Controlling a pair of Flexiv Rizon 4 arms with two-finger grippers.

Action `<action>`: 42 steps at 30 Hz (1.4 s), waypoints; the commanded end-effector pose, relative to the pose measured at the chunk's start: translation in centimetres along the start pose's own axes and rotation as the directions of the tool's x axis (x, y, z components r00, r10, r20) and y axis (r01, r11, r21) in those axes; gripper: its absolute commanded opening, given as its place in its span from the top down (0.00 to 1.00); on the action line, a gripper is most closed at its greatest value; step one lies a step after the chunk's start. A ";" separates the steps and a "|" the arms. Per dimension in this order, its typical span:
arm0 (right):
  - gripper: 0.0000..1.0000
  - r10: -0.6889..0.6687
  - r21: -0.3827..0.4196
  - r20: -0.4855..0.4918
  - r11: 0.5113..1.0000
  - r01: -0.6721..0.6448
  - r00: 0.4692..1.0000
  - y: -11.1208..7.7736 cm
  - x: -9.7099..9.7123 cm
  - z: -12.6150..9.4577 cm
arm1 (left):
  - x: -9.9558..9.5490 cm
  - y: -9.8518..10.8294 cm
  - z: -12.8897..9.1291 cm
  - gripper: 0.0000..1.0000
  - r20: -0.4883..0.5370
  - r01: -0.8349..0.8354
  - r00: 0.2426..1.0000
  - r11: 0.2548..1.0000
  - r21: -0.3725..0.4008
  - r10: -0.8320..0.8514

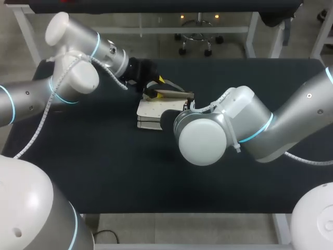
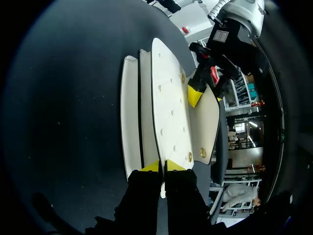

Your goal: Pick up the bag, open it, inspect its contents, close it, and place it on the opposite side

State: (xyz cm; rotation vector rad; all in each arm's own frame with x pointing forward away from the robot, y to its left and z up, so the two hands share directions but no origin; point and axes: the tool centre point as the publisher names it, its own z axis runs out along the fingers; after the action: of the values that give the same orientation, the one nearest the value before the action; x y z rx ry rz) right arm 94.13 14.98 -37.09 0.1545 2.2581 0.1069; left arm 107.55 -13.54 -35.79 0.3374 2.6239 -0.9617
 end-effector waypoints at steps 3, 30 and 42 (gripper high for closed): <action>1.00 0.002 -0.045 0.047 0.999 0.000 0.999 -0.4 0.4 0.0 | -0.6 0.2 0.6 0.56 -0.010 0.013 1.000 1.000 -0.006 -0.013; 0.00 0.005 -0.055 0.030 0.998 -0.004 1.000 -0.2 -0.2 -2.3 | -1.5 -0.2 -1.3 1.00 0.007 0.067 0.998 0.997 0.039 -0.068; 0.00 -0.035 -0.050 0.019 0.998 0.036 0.999 -0.2 -2.3 -6.3 | -2.3 -2.2 -5.0 1.00 0.016 0.057 0.998 0.997 0.043 -0.057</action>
State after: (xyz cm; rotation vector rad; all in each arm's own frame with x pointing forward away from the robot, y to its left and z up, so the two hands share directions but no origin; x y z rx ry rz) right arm 91.30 15.16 -32.37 0.1042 2.2294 0.1091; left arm 108.53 -12.67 -31.36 0.2566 2.6101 -1.0494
